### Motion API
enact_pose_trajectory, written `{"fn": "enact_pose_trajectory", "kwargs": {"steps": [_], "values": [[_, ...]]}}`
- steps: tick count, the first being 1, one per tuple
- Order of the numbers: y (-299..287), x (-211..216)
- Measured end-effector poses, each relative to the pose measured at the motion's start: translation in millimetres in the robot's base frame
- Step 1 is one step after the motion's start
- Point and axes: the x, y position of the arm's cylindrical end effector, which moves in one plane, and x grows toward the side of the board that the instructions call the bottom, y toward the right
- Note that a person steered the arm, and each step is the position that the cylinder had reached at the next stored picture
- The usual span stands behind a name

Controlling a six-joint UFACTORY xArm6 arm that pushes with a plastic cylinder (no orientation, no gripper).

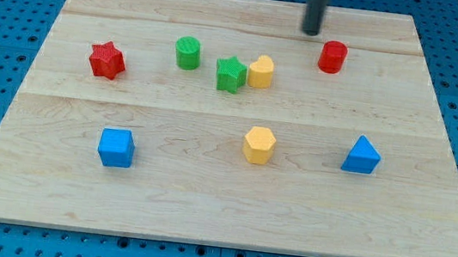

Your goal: Place the red circle beside the green star and move the blue triangle slightly towards top

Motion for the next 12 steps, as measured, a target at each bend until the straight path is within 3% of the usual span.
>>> {"fn": "enact_pose_trajectory", "kwargs": {"steps": [1,2,6,7,8,9,10,11,12], "values": [[52.7,22.0],[25.6,74.2],[-80.5,46.5],[-107.0,88.1],[-124.6,102.0],[-51.3,94.1],[29.9,128.3],[84.4,198.0],[46.6,241.7]]}}
